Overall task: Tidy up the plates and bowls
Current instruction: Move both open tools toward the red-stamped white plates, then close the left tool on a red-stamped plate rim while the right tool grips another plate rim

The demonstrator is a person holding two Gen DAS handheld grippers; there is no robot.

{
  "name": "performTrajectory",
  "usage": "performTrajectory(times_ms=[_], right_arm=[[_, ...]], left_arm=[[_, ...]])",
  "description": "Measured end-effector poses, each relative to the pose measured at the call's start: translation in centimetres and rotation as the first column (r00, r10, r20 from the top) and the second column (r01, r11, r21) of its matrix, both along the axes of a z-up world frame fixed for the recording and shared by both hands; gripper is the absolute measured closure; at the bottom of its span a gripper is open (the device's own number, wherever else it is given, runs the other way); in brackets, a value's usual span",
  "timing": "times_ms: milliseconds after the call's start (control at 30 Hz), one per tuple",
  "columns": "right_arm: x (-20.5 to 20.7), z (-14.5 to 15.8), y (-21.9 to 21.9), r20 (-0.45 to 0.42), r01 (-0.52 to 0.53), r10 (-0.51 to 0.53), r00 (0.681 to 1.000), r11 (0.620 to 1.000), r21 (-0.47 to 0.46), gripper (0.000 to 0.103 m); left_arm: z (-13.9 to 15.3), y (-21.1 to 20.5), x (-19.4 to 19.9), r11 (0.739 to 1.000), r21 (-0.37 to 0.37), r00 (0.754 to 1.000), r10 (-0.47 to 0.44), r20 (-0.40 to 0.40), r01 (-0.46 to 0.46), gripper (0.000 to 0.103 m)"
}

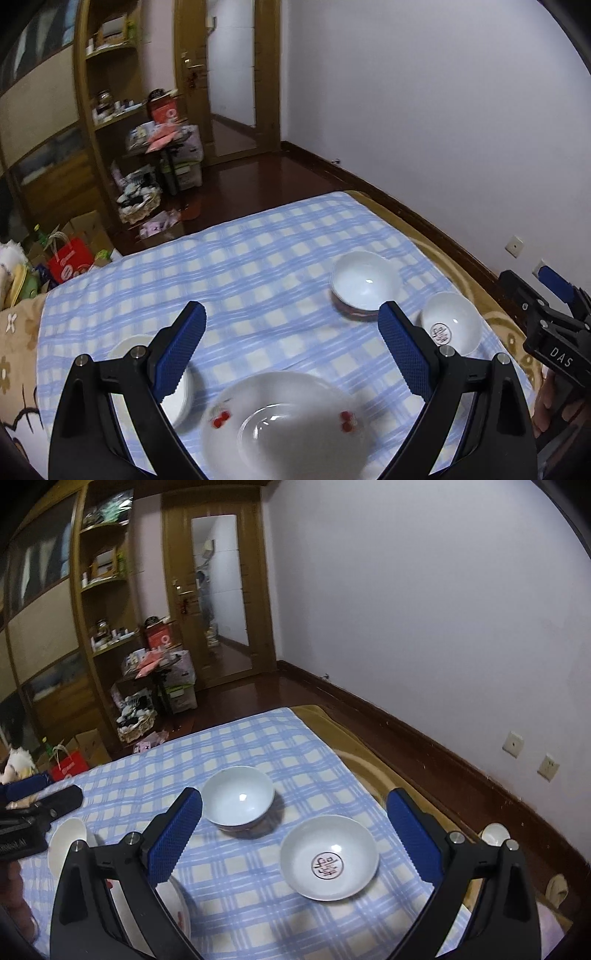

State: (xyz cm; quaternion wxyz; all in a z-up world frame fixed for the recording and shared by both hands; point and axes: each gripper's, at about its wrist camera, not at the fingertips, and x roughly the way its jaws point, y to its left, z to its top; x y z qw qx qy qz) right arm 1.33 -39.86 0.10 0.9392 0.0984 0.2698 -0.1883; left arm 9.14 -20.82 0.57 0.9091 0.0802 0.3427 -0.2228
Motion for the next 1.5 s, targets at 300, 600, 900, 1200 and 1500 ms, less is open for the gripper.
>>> performTrajectory(times_ms=[300, 600, 900, 1200, 1500], right_arm=[[-0.4, -2.6, -4.0, -0.054, 0.069, -0.066, 0.996, 0.996, 0.057, 0.0], [-0.2, -5.8, -7.0, -0.121, 0.09, -0.075, 0.99, 0.988, 0.122, 0.004], [-0.1, -7.7, -8.4, -0.149, 0.107, -0.083, 0.985, 0.982, 0.159, 0.005], [0.3, -9.9, -9.8, -0.191, 0.128, -0.086, 0.978, 0.967, 0.221, 0.011], [1.2, -12.1, -10.4, -0.253, 0.123, -0.05, 0.966, 0.951, 0.282, 0.032]], left_arm=[[-3.3, -6.8, 0.2, 0.994, 0.033, 0.993, -0.098, -0.063, 0.1, 0.01], [-6.4, -11.1, 1.0, 0.986, 0.053, 0.981, -0.15, -0.124, 0.157, 0.01], [-8.9, -14.0, 1.8, 0.98, 0.069, 0.968, -0.171, -0.186, 0.186, 0.01], [-11.4, -15.7, 2.2, 0.971, 0.095, 0.951, -0.19, -0.245, 0.219, 0.01], [-14.3, -17.0, 2.7, 0.967, 0.13, 0.937, -0.173, -0.303, 0.221, 0.017]])
